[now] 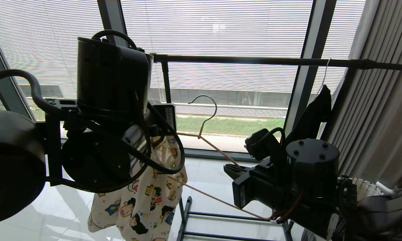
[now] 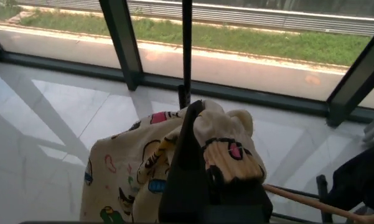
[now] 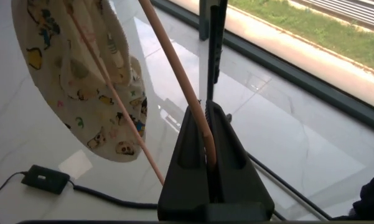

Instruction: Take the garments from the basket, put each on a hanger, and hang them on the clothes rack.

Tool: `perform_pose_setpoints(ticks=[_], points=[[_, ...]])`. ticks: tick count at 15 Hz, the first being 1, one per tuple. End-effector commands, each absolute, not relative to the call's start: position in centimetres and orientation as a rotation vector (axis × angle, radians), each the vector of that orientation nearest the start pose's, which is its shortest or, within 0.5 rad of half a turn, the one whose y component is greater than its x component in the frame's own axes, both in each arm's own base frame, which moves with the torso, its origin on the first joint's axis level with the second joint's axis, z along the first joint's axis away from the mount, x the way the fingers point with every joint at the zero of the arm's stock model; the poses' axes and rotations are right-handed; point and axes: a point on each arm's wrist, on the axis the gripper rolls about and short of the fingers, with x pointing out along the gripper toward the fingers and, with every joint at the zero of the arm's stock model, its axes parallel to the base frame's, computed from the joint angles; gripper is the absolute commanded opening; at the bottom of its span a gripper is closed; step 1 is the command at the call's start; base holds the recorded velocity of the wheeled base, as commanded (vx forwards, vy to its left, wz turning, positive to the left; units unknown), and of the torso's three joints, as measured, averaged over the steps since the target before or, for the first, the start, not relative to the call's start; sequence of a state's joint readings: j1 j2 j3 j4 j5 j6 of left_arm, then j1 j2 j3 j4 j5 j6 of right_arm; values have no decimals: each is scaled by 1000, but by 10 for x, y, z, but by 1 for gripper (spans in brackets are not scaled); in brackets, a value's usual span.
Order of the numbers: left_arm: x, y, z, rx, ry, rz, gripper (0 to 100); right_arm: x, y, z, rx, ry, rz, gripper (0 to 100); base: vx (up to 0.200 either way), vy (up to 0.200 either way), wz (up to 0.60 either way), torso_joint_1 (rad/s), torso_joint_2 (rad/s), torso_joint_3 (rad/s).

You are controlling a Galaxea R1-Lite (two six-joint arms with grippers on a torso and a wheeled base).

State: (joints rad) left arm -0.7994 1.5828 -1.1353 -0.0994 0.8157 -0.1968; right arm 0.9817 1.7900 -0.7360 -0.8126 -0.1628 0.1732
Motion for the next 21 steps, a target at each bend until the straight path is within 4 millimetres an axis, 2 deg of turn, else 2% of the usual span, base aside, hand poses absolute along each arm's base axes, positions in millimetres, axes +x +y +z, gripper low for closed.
perform_pose_setpoints(ticks=[1, 7, 9, 12, 16, 17, 21], points=[[196, -197, 265, 44, 226, -14, 0, 183, 272, 153, 30, 274, 800, 0, 0, 0, 0, 0, 0, 0], [188, -204, 259, 24, 238, -45, 0, 187, 284, 155, 46, 256, 800, 0, 0, 0, 0, 0, 0, 0], [184, -195, 250, 44, 256, -27, 0, 190, 281, 155, 46, 251, 761, 0, 0, 0, 0, 0, 0, 0], [178, -178, 250, 47, 253, -4, 0, 193, 279, 156, 53, 249, 734, 0, 0, 0, 0, 0, 0, 0], [172, -177, 255, 38, 241, -23, 0, 195, 280, 159, 62, 236, 735, 0, 0, 0, 0, 0, 0, 0], [172, -178, 254, 39, 243, -30, 100, 195, 281, 163, 70, 225, 736, 0, 0, 0, 0, 0, 0, 0], [161, -180, 258, 33, 233, -73, 100, 195, 280, 173, 107, 157, 711, 0, 0, 0, 0, 0, 0, 0]])
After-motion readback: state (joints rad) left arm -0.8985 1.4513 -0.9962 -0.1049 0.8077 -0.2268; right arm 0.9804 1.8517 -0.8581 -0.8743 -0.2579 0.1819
